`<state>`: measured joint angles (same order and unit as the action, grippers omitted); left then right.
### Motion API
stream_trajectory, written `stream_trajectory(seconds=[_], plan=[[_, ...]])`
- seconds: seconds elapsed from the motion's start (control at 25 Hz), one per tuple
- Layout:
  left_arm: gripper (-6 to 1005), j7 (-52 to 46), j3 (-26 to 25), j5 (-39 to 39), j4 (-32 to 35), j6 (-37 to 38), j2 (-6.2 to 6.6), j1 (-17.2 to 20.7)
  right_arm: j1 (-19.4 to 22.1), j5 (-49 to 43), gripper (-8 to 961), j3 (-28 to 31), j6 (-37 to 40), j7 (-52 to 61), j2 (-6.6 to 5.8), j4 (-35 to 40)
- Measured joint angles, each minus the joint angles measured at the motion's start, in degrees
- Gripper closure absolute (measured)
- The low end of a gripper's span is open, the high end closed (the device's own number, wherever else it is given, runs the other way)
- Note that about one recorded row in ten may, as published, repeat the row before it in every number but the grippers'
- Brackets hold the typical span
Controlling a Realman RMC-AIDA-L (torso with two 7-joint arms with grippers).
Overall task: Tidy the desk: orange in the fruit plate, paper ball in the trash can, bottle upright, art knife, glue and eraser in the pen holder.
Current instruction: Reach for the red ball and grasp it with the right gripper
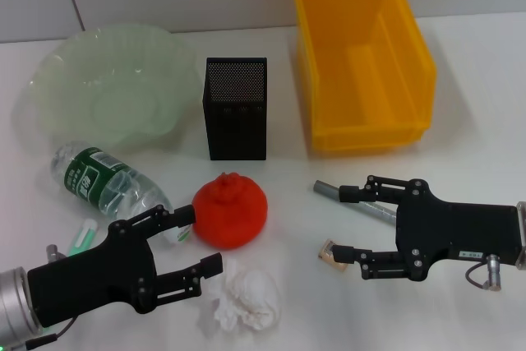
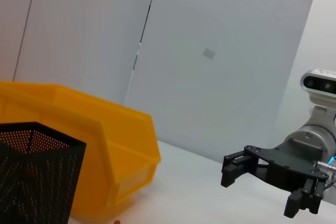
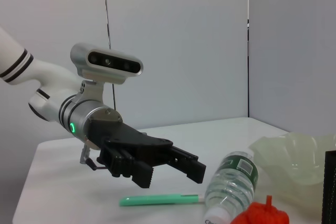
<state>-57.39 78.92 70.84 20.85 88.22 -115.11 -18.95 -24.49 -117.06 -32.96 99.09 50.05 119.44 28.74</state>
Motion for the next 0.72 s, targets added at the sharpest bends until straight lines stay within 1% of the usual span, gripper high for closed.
stream_trajectory(seconds=[0.36,0.56,0.72], plan=[[155,1.7,0.0,-0.1,0.7,0.1,-0.2,0.5,0.1,-0.1,192,-0.8,-0.2,-0.8,-0.01,-0.2],[156,2.5,-1.1,-0.1,0.8,0.1,-0.21,0.6,0.1,0.1,202,-0.4,-0.3,-1.9,-0.01,-1.6],[156,3.7,-2.8,-0.1,0.7,0.2,-0.08,1.5,0.3,0.6,211,-0.1,-0.3,-2.1,-0.01,-2.0]])
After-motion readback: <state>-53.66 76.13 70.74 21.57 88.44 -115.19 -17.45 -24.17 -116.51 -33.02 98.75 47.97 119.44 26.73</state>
